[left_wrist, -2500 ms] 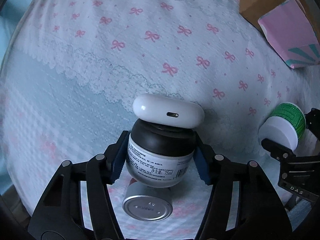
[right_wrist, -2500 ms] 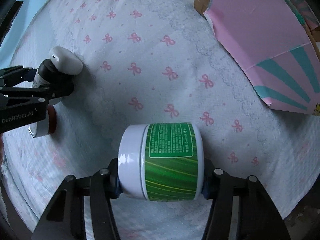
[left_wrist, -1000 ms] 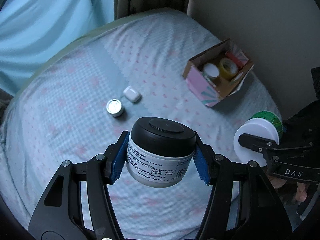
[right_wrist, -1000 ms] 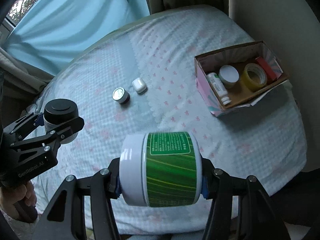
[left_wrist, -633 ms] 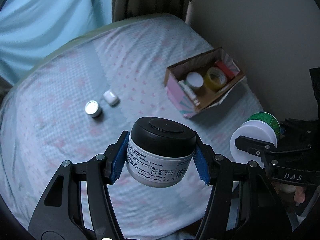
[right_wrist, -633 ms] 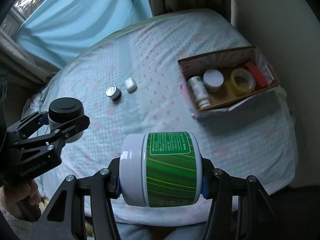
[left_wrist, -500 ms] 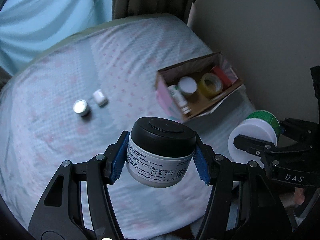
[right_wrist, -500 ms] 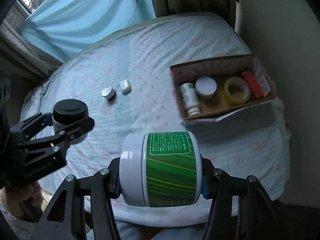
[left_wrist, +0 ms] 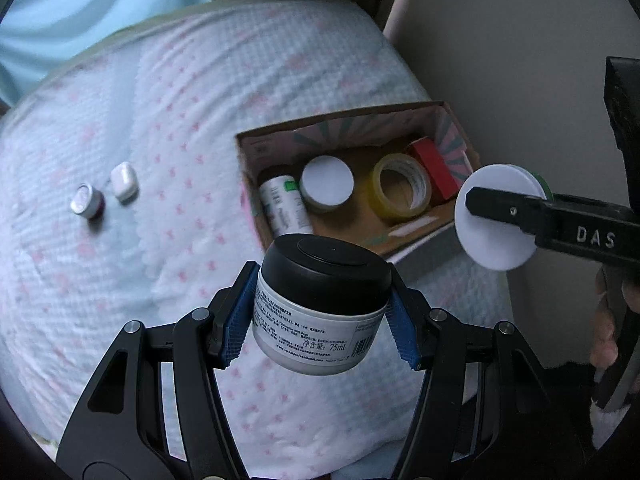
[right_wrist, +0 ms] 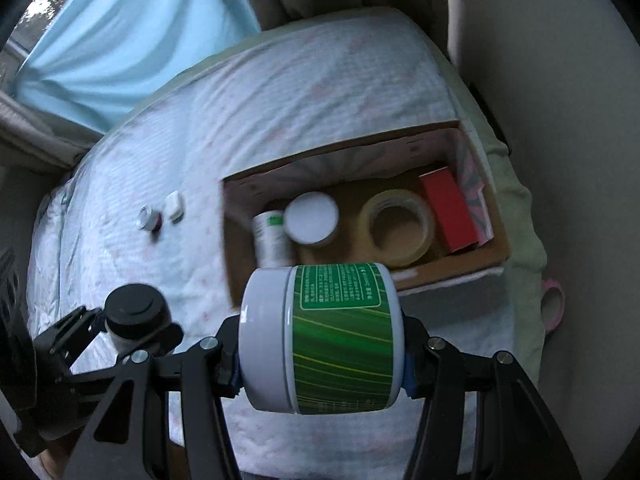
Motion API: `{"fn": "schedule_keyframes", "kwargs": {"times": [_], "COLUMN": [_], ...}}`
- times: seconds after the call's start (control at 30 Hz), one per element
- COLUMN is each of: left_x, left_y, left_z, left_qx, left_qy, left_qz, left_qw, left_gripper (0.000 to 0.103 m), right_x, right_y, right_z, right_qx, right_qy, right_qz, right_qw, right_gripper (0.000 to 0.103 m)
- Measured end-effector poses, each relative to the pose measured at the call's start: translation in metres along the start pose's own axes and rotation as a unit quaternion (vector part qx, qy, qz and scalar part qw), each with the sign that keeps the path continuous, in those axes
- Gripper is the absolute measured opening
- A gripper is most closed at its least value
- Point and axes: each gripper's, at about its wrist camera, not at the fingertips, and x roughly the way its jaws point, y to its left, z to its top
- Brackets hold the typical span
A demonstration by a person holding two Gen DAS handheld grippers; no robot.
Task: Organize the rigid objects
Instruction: 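Lift and carry the black-lidded jar and green jar toward the cardboard box, then release the black-lidded jar and green jar into the cardboard box with both tools, then move both tools back toward the silver tin and white earbud case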
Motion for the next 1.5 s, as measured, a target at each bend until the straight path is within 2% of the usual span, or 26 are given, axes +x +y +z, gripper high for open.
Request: {"fn": "schedule_keyframes", "kwargs": {"times": [0.3, 0.5, 0.63, 0.77, 0.8, 0.83, 0.87, 0.9, 0.93, 1.03, 1.13, 1.5], "left_x": [0.089, 0.146, 0.163, 0.169, 0.169, 0.168, 0.167, 0.164, 0.162, 0.159, 0.154, 0.116], "left_y": [-0.024, -0.035, -0.041, -0.050, -0.052, -0.055, -0.057, -0.059, -0.058, -0.052, -0.038, -0.023], "left_z": [0.047, 0.053, 0.055, 0.062, 0.063, 0.064, 0.063, 0.062, 0.061, 0.052, 0.048, 0.042], "left_qx": [-0.001, 0.006, 0.016, 0.028, 0.032, 0.035, 0.038, 0.042, 0.046, 0.050, 0.033, 0.014], "left_qy": [0.051, 0.095, 0.107, 0.108, 0.105, 0.103, 0.103, 0.099, 0.096, 0.098, 0.098, 0.080], "left_qz": [0.012, 0.021, 0.029, 0.037, 0.040, 0.036, 0.027, 0.022, 0.026, 0.035, 0.037, 0.040], "left_qw": [0.9986, 0.9952, 0.9937, 0.9931, 0.9931, 0.9934, 0.9936, 0.9939, 0.9940, 0.9933, 0.9940, 0.9959], "left_gripper": [0.057, 0.057, 0.057, 0.058, 0.064, 0.075, 0.103, 0.103, 0.103, 0.103, 0.103, 0.103], "right_x": [0.065, 0.106, 0.117, 0.124, 0.125, 0.126, 0.126, 0.123, 0.118, 0.105, 0.099, 0.078], "right_y": [-0.051, -0.062, -0.066, -0.068, -0.068, -0.069, -0.070, -0.073, -0.077, -0.084, -0.091, -0.082], "right_z": [0.045, 0.054, 0.056, 0.060, 0.061, 0.062, 0.062, 0.063, 0.063, 0.060, 0.054, 0.046], "right_qx": [-0.022, -0.040, -0.035, -0.023, -0.021, -0.019, -0.014, -0.004, 0.004, 0.014, 0.019, 0.020], "right_qy": [0.034, 0.050, 0.050, 0.058, 0.059, 0.061, 0.063, 0.057, 0.042, 0.020, 0.007, -0.014], "right_qz": [-0.016, -0.012, 0.001, 0.006, 0.008, 0.009, 0.010, 0.014, 0.019, 0.032, 0.028, 0.018], "right_qw": [0.999, 0.998, 0.998, 0.998, 0.998, 0.998, 0.998, 0.998, 0.999, 0.999, 0.999, 1.000], "right_gripper": [0.052, 0.052, 0.052, 0.053, 0.053, 0.053, 0.062, 0.075, 0.103, 0.103, 0.103, 0.103]}}
